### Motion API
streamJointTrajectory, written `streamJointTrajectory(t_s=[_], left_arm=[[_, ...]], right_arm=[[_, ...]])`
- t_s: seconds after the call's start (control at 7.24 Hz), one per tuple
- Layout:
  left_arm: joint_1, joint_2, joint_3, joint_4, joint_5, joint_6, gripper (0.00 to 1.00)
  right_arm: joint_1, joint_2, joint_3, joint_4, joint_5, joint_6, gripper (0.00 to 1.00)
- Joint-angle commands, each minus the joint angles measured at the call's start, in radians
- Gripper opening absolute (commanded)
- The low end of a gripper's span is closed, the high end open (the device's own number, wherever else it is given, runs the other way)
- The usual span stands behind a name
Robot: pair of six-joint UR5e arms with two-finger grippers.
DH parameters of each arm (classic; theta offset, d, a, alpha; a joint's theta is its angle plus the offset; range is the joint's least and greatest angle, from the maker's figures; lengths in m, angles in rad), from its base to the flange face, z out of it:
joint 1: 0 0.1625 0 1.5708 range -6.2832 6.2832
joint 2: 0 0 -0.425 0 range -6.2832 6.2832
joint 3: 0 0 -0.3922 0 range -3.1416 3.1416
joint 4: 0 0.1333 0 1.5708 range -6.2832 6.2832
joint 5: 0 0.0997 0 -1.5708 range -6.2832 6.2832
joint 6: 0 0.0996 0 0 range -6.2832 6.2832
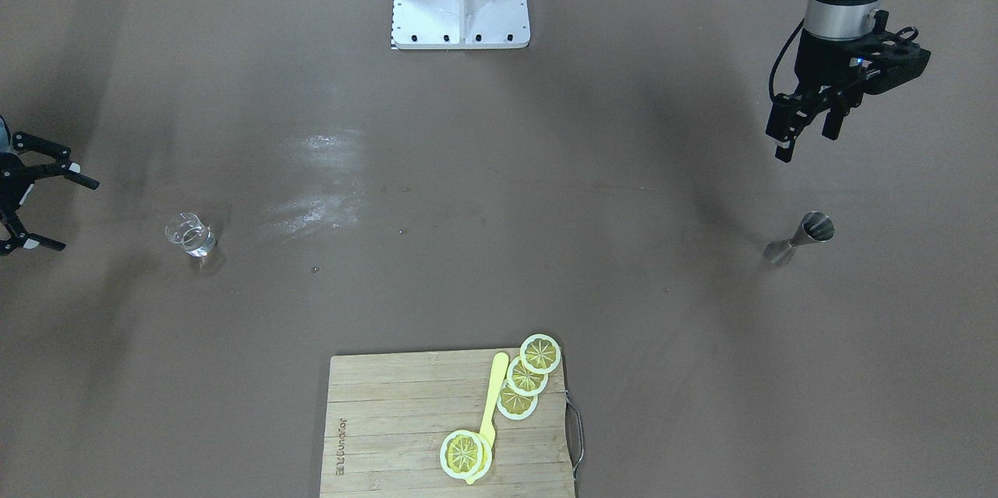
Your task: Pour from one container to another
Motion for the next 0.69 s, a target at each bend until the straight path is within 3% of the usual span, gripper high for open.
streamJointTrajectory(t_s=[0.0, 0.41, 0.55], left_arm=[[0.077, 0.006, -0.005, -0.003, 0.114, -0.070, 0.97], [0.180, 0.025, 0.031, -0.009, 0.410, -0.081, 0.97], [0.198, 0.026, 0.059, -0.044, 0.467, -0.081, 0.97]], right_arm=[[0.012, 0.000, 0.006, 0.022, 0.037, -0.002, 1.00], [0.007, 0.001, -0.012, 0.020, 0.088, -0.060, 1.00], [0.007, -0.009, -0.015, 0.020, 0.090, -0.067, 0.94]])
